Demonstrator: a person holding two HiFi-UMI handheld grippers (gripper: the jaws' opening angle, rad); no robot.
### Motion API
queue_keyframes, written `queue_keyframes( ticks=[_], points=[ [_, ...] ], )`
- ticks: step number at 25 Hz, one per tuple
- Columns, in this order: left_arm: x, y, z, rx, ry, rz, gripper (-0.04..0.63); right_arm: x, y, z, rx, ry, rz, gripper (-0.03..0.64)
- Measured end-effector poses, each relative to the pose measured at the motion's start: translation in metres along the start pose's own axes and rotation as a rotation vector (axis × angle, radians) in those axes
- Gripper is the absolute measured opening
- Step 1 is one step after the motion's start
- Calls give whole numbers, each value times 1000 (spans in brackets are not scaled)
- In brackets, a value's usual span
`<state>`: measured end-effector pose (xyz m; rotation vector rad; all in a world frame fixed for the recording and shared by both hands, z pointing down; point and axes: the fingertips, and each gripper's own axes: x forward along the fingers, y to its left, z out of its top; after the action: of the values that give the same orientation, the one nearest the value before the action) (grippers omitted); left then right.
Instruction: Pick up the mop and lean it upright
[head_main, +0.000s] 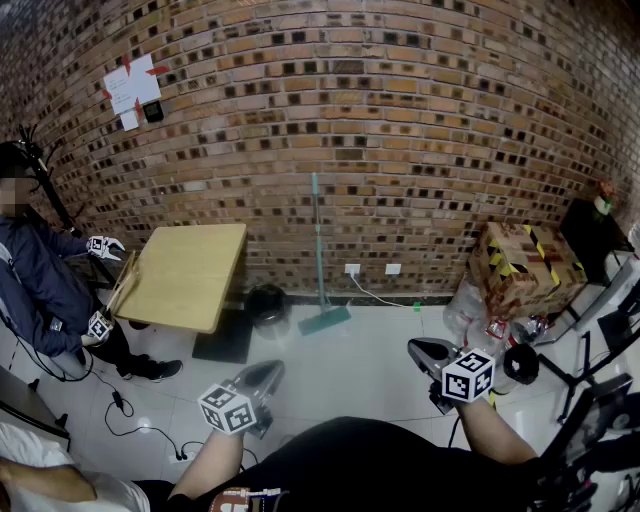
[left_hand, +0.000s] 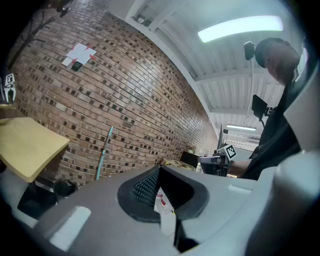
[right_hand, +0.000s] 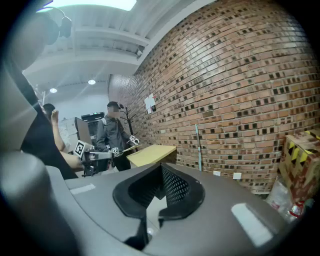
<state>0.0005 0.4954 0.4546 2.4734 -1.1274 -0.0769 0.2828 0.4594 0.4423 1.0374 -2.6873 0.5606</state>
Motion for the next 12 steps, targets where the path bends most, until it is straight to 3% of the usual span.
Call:
queue_keyframes(
  ticks=[7, 12],
  points=[
    [22, 56, 13, -27, -16, -9, 0, 51, -15, 9, 6, 16, -12, 14],
    [30, 128, 35, -33, -19, -22, 0, 122, -17, 40, -3, 18, -34, 14]
  ],
)
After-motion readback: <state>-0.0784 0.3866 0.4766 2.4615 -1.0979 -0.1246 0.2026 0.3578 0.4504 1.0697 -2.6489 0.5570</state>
